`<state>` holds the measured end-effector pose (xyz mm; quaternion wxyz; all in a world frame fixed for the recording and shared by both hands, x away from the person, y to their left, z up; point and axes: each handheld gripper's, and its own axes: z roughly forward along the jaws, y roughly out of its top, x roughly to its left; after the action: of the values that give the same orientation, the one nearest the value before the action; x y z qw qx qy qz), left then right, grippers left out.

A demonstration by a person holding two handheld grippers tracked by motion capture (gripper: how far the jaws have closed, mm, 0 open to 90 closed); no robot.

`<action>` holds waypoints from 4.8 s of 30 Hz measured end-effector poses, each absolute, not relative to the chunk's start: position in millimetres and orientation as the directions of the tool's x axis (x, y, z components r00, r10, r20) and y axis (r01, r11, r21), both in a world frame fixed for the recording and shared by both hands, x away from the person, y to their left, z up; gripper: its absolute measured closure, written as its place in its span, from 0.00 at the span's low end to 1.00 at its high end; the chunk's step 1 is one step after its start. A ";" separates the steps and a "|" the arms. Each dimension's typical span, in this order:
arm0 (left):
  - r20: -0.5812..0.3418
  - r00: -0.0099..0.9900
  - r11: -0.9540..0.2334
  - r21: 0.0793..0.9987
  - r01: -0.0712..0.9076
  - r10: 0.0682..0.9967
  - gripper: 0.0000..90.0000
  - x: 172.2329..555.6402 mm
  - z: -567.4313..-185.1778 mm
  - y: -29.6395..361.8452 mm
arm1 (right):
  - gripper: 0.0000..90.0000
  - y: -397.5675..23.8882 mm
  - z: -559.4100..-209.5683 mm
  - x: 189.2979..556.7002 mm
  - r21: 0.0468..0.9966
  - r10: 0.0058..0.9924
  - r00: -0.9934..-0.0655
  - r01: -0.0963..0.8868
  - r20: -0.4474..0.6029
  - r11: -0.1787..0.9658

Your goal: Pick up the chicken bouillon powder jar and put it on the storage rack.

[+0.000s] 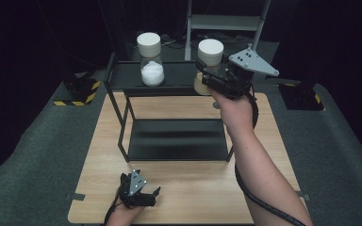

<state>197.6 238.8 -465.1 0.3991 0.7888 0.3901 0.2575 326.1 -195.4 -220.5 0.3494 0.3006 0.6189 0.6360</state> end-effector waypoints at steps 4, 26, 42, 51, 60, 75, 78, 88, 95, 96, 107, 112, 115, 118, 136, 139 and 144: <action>0.094 0.562 -0.376 0.831 0.410 0.822 0.01 197.6 -465.1 239.0 | 0.38 -191.4 -218.8 333.7 0.998 0.822 -0.567 -0.060 -0.043 0.011; 0.080 0.559 -0.361 0.836 0.413 0.825 0.01 197.5 -465.9 241.0 | 0.38 -178.6 -220.0 361.3 1.000 0.851 -0.524 -0.024 -0.023 0.012; 0.076 0.559 -0.357 0.838 0.413 0.826 0.01 197.3 -466.1 241.7 | 0.38 -173.9 -225.7 365.8 1.000 0.856 -0.516 -0.028 -0.023 0.010; 0.075 0.560 -0.358 0.837 0.414 0.825 0.01 197.7 -465.9 241.7 | 0.37 -173.8 -226.2 366.4 1.000 0.856 -0.516 -0.028 -0.021 0.008; 0.083 0.561 -0.363 0.837 0.410 0.823 0.01 197.2 -466.1 240.8 | 0.07 -174.0 -227.5 365.6 1.000 0.859 -0.511 -0.009 0.010 -0.017; 0.095 0.566 -0.379 0.831 0.407 0.819 0.01 197.5 -465.1 239.5 | 0.00 -177.8 -232.4 356.5 1.000 0.855 -0.519 -0.011 0.015 -0.024; 0.096 0.567 -0.379 0.831 0.406 0.818 0.01 197.4 -465.4 238.9 | 0.00 -179.5 -234.6 351.6 1.000 0.852 -0.523 -0.013 0.013 -0.023; 0.093 0.571 -0.380 0.830 0.408 0.816 0.01 198.2 -465.0 239.4 | 0.00 -189.7 -244.1 333.0 1.000 0.841 -0.541 -0.023 -0.005 -0.009; 0.102 0.573 -0.390 0.827 0.406 0.813 0.01 198.5 -464.7 237.8 | 0.00 -196.0 -251.9 317.2 0.999 0.828 -0.560 -0.035 -0.025 0.006; 0.102 0.573 -0.390 0.826 0.406 0.813 0.01 198.4 -464.7 237.7 | 0.00 -196.8 -253.2 315.2 0.999 0.826 -0.563 -0.038 -0.031 0.012; 0.107 0.575 -0.396 0.824 0.405 0.811 0.01 198.5 -464.3 237.0 | 0.00 -202.9 -268.8 295.8 0.999 0.809 -0.586 -0.041 -0.047 0.028; 0.105 0.576 -0.394 0.826 0.404 0.810 0.01 198.4 -464.6 237.8 | 0.00 -206.0 -278.5 288.4 0.999 0.804 -0.592 -0.039 -0.052 0.036; 0.100 0.574 -0.388 0.828 0.405 0.813 0.01 198.4 -464.9 238.5 | 0.00 -208.6 -285.8 283.3 0.998 0.803 -0.594 -0.039 -0.061 0.047; 0.103 0.576 -0.392 0.826 0.404 0.811 0.01 198.4 -464.5 238.4 | 0.00 -211.1 -292.8 279.1 0.998 0.800 -0.596 -0.018 -0.063 0.066; 0.115 0.574 -0.403 0.821 0.404 0.810 0.01 198.2 -464.1 235.4 | 0.00 -228.4 -350.7 255.9 0.989 0.780 -0.618 0.035 -0.094 0.146; 0.116 0.574 -0.404 0.821 0.404 0.811 0.01 198.1 -464.1 235.2 | 0.00 -230.0 -361.2 252.0 0.985 0.774 -0.626 0.053 -0.095 0.163; 0.123 0.575 -0.410 0.819 0.402 0.809 0.01 197.6 -464.0 234.0 | 0.00 -232.8 -381.9 245.4 0.979 0.770 -0.631 0.081 -0.097 0.189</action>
<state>197.6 234.0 -464.0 0.3885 0.7979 0.3793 0.2619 245.4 -232.8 -381.9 0.3070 0.3008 0.7073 0.5613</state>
